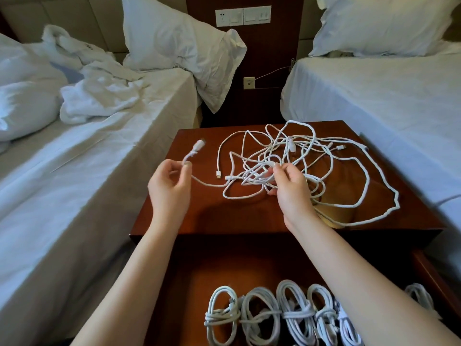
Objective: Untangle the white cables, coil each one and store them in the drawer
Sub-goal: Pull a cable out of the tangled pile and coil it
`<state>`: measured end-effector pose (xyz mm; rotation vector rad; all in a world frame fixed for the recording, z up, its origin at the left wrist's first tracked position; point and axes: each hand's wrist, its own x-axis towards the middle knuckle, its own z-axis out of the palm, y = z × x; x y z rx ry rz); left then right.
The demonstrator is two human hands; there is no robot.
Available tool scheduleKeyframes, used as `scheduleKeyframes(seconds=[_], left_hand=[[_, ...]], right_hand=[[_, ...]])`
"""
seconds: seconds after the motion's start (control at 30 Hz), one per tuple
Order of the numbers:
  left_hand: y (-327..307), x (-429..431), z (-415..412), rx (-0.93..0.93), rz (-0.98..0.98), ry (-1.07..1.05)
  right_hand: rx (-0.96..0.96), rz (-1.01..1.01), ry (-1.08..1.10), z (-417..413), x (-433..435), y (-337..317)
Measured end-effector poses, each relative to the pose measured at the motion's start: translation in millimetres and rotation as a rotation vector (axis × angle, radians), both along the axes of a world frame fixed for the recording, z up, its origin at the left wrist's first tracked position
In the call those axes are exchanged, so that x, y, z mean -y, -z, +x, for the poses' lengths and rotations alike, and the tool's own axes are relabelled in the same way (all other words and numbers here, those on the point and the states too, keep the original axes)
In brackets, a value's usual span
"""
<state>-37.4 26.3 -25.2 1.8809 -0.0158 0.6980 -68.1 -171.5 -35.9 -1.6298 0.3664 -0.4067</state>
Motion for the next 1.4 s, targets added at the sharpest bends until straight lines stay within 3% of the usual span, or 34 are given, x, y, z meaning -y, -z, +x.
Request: scheduleKeyframes(seconds=[0.1, 0.2, 0.27, 0.33, 0.43, 0.6, 0.8, 0.97, 1.13, 1.23, 1.3, 1.4], left_hand=[[0, -10, 4, -0.120, -0.011, -0.121], [3, -10, 3, -0.163, 0.000, -0.079], [4, -6, 1, -0.166, -0.022, -0.041], [3, -2, -2, -0.154, -0.053, -0.002], [-2, 7, -10, -0.120, -0.061, 0.055], [-11, 13, -18, -0.127, -0.103, 0.116], [-10, 11, -18, -0.106, 0.061, 0.078], [-7, 13, -20, -0.093, 0.086, 0.470], [-15, 19, -32, -0.282, -0.116, 0.855], [-18, 21, -39, -0.522, -0.344, 1.175], [-18, 23, -43, -0.666, -0.317, 1.301], [-20, 25, -45, -0.669, -0.322, 1.382]], right_hand=[[0.038, -0.023, 0.023, 1, 0, 3], [0.070, -0.149, 0.004, 2, 2, 5], [0.151, -0.352, 0.035, -3, -2, 3], [0.392, -0.656, 0.081, -10, -9, -2], [0.699, -1.014, -0.074, -19, -20, -4], [0.690, -1.365, -0.221, -12, -29, 14], [0.750, -1.231, -0.178, -7, -18, 10], [0.753, -1.043, -0.152, -7, -15, 6], [0.699, -0.895, -0.046, -4, -9, 6], [0.672, -0.943, -0.031, -5, -6, 9], [0.633, -1.023, -0.080, -6, -5, 12], [0.625, -1.139, -0.169, -5, -12, 18]])
